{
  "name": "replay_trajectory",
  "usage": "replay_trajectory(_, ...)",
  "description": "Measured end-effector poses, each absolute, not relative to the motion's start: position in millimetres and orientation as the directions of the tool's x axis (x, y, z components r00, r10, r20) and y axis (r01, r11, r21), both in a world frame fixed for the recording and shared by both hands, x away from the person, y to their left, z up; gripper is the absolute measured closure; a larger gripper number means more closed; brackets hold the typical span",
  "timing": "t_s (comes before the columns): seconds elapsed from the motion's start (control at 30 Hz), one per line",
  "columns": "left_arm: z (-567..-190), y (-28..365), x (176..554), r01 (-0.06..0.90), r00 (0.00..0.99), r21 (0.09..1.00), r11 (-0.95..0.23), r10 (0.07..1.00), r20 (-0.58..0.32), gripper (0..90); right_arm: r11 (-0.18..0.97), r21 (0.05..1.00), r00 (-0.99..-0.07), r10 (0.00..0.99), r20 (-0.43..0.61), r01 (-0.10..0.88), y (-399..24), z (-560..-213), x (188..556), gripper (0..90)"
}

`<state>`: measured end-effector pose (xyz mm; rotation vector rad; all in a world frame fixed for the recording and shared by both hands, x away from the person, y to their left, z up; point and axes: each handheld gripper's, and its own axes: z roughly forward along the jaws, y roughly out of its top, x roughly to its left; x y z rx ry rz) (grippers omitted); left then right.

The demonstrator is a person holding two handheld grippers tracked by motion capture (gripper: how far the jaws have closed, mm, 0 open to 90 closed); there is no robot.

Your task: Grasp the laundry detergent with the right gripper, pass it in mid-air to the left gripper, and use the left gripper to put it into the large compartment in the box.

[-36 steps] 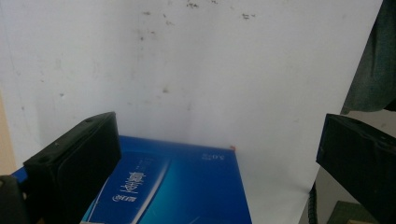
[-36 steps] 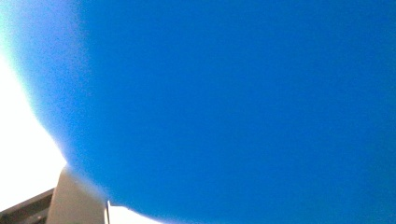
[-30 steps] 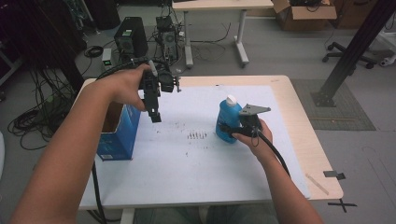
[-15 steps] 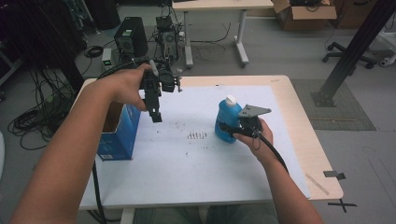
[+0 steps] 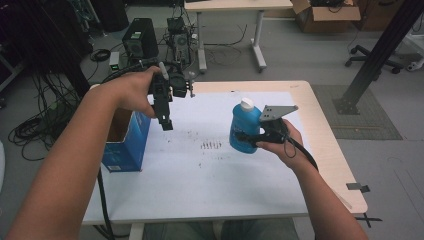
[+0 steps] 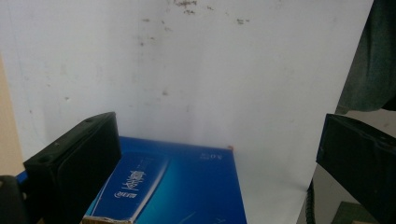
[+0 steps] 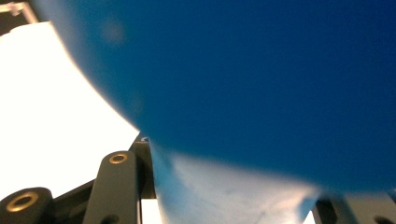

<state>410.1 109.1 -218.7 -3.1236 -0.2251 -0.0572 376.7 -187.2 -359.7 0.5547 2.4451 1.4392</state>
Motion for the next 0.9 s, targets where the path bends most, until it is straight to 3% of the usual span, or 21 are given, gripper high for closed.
replay_trajectory(0.53,-206,91,389,0.082,0.995,-0.010,-0.997,0.081,0.051,0.2,0.472,0.877,-0.980,0.197,-0.011,0.085,-177,-345,365,46.3)
replay_trajectory(0.9,-207,70,372,0.036,0.999,-0.035,-0.999,0.035,0.038,0.2,0.499,0.866,-0.993,0.109,-0.035,0.024,-160,-351,357,46.0)
